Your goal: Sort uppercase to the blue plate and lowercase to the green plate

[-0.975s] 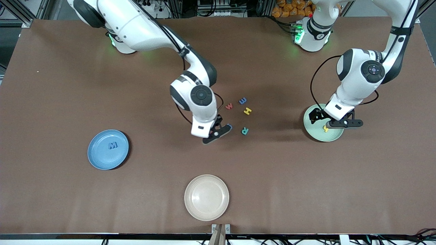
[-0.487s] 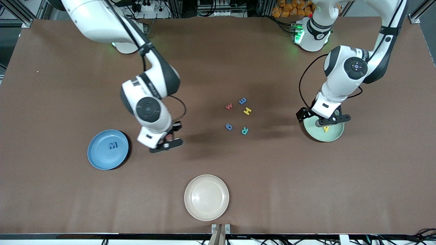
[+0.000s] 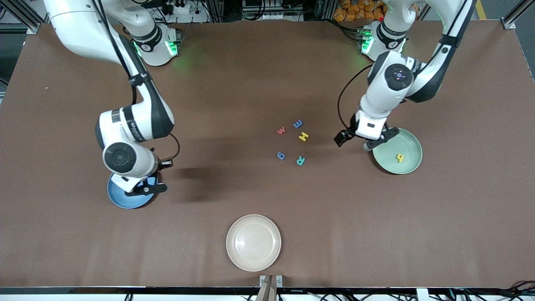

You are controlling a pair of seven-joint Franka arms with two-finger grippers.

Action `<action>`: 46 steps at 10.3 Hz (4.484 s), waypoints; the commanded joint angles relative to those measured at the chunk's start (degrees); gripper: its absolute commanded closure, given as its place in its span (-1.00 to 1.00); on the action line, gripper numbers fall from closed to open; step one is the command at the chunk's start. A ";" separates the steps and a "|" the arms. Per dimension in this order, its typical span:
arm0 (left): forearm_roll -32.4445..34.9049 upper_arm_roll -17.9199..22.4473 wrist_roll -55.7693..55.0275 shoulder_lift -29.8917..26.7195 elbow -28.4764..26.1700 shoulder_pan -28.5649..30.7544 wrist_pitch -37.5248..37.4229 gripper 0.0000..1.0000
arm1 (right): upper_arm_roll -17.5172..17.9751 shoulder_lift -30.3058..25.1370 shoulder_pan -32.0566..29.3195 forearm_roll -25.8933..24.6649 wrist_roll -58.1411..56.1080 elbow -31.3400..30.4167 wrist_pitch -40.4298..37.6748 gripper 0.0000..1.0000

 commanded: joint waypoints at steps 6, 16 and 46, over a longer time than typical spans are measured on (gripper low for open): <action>0.99 8.91 -18.38 14.98 16.58 -17.90 -1.63 -1.00 | -4.65 -1.19 -5.17 4.07 -4.01 -8.93 15.18 0.97; 0.56 24.24 -25.34 30.19 34.52 -39.12 -7.78 -0.93 | -4.83 -9.34 -5.45 9.35 -9.20 -9.63 12.66 -1.00; 0.91 26.09 -26.31 32.32 38.39 -40.45 -11.37 1.00 | -7.38 -24.92 5.78 12.70 -3.08 -1.10 -5.64 -1.00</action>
